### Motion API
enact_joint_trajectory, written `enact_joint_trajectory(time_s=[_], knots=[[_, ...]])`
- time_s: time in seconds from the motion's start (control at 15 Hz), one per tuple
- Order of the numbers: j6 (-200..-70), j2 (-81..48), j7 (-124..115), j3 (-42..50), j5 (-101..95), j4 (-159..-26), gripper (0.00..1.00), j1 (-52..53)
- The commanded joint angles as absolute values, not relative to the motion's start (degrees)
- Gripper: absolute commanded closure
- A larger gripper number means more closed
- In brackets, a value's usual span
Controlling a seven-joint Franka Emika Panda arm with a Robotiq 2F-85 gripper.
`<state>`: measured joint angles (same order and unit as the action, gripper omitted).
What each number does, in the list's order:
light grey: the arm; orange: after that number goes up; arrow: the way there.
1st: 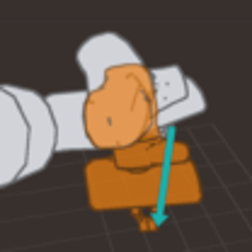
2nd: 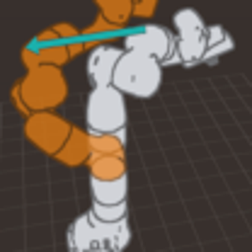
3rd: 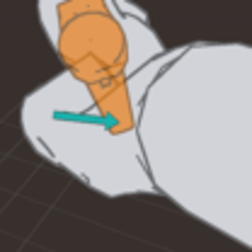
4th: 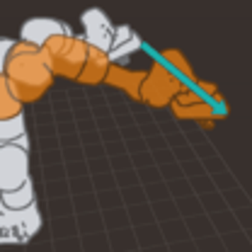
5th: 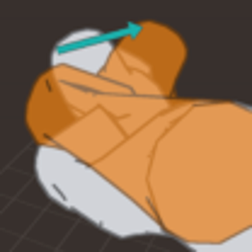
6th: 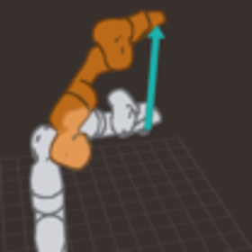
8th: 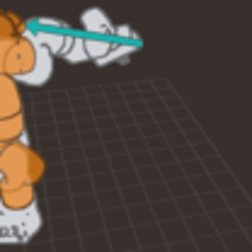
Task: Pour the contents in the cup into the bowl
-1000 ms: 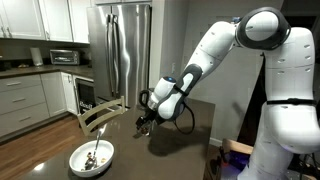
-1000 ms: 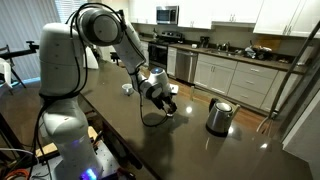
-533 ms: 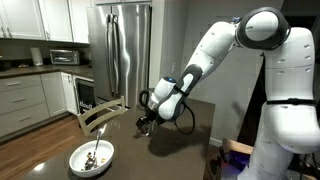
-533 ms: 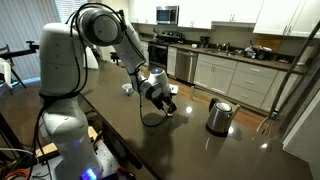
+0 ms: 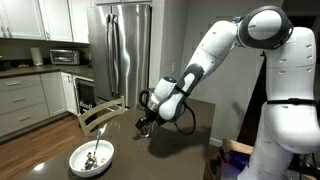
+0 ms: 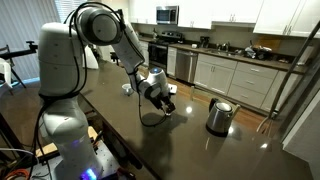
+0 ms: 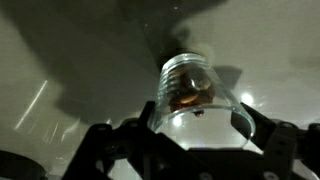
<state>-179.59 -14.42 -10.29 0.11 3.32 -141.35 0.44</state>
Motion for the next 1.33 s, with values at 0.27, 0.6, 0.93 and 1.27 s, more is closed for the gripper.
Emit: enact_joint_trajectory(time_s=[0.27, 0.6, 0.93, 1.27], knots=[[-172.4, -6.9, -6.9, 0.1, 2.7, -143.0, 0.45, 0.7], [-164.4, -2.9, -2.6, -3.5, 5.9, -141.9, 0.45, 1.2], [-155.5, -1.0, 4.7, -7.2, 13.5, -139.2, 0.45, 3.2], [-143.7, -1.4, 11.6, -7.4, 16.2, -134.9, 0.45, 4.8]])
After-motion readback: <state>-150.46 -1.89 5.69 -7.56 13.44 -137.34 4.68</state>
